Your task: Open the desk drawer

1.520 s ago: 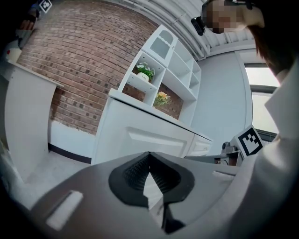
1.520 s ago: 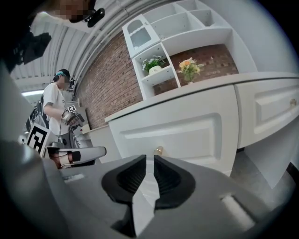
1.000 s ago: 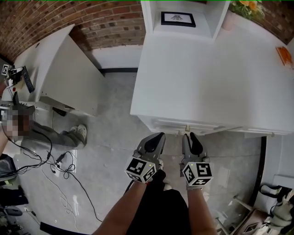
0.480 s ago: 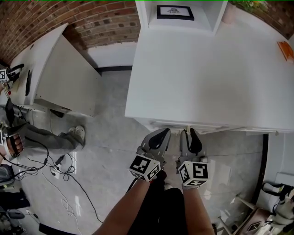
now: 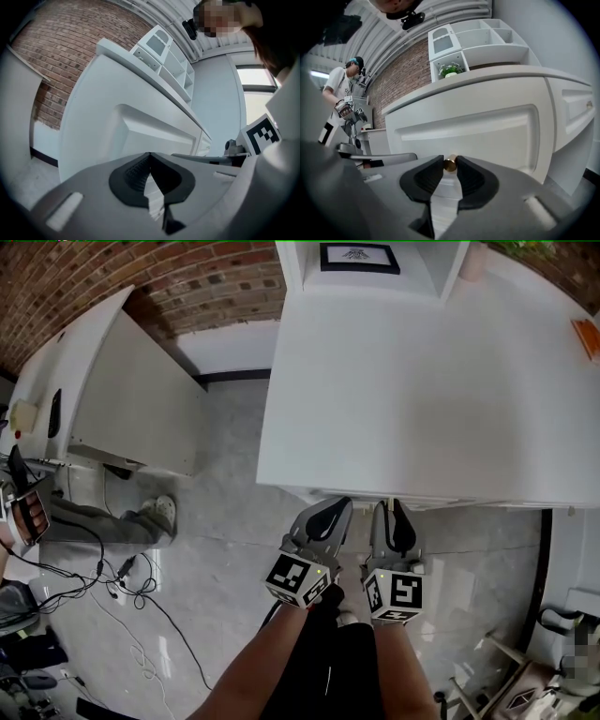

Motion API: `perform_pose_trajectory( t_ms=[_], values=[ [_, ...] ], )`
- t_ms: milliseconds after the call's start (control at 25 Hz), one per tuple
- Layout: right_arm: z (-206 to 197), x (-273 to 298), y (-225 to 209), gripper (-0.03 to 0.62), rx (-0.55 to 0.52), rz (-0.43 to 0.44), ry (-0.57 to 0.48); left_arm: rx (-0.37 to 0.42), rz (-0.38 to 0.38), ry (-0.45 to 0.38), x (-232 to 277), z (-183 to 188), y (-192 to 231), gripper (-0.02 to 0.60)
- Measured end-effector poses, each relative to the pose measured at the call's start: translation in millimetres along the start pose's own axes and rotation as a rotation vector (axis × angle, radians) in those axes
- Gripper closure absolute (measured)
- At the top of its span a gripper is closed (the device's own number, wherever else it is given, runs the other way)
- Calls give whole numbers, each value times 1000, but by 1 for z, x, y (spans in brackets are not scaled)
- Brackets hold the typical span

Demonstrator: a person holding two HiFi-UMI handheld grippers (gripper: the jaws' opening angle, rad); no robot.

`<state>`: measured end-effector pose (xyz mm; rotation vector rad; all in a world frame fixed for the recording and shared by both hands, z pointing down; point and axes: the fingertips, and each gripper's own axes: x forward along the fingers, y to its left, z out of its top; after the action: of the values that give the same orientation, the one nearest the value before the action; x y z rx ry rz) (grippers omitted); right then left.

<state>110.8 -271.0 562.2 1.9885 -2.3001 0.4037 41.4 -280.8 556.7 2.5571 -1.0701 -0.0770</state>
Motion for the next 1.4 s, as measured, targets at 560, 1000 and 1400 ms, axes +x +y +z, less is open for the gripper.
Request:
perform_pose_trajectory(
  t_ms=[560,1000,1400],
  values=[
    [0,-1,0,516,-3,36,-4,-23,10,1,-3,4,1,579],
    [0,-5,1,517,-13,68,-2,-29,29,-16,-8,8,4,578],
    [-3,-15,4,517,-27,92,2,-24,21,-14,-14,3,-5,578]
  ],
)
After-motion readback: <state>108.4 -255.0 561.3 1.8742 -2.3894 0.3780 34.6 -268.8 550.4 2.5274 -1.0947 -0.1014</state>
